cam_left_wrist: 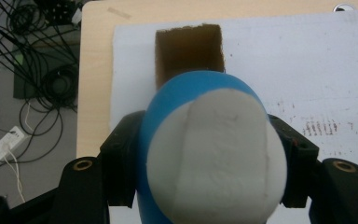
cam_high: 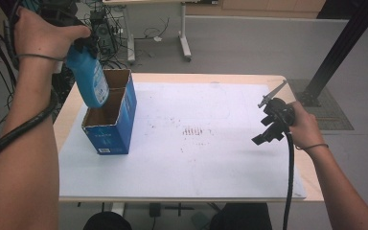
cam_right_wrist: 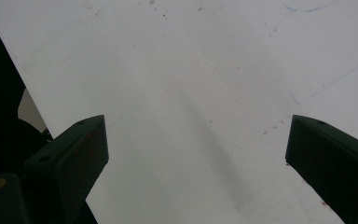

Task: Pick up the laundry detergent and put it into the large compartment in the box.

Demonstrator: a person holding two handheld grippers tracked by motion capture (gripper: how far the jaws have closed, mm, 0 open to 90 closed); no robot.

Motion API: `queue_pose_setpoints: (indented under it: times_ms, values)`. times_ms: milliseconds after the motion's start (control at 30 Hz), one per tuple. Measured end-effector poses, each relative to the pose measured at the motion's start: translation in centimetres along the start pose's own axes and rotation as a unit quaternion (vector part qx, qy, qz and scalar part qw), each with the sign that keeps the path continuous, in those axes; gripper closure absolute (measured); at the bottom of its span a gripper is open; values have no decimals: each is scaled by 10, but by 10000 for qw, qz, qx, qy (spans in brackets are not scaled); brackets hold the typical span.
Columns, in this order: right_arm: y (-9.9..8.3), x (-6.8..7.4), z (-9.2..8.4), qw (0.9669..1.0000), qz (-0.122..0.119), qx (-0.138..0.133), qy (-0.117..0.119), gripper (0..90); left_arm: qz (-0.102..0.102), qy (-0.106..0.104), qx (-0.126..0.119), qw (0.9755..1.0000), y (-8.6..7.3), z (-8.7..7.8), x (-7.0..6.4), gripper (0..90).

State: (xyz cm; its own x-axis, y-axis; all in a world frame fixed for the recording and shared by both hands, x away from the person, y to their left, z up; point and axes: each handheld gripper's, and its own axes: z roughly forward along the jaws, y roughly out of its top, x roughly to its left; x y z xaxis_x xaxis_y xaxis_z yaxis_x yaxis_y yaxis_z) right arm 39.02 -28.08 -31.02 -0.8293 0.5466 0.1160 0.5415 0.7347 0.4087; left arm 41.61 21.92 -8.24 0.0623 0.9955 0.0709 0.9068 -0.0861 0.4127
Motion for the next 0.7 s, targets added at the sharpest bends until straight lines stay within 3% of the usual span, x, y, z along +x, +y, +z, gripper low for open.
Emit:
queue_pose_setpoints:
  times_ms: [700]
  values:
    - [-1, -2, 1, 10000, 25, -17, 5, 55, -85, -91, 330, 9994, -10, 51, 1, 376]
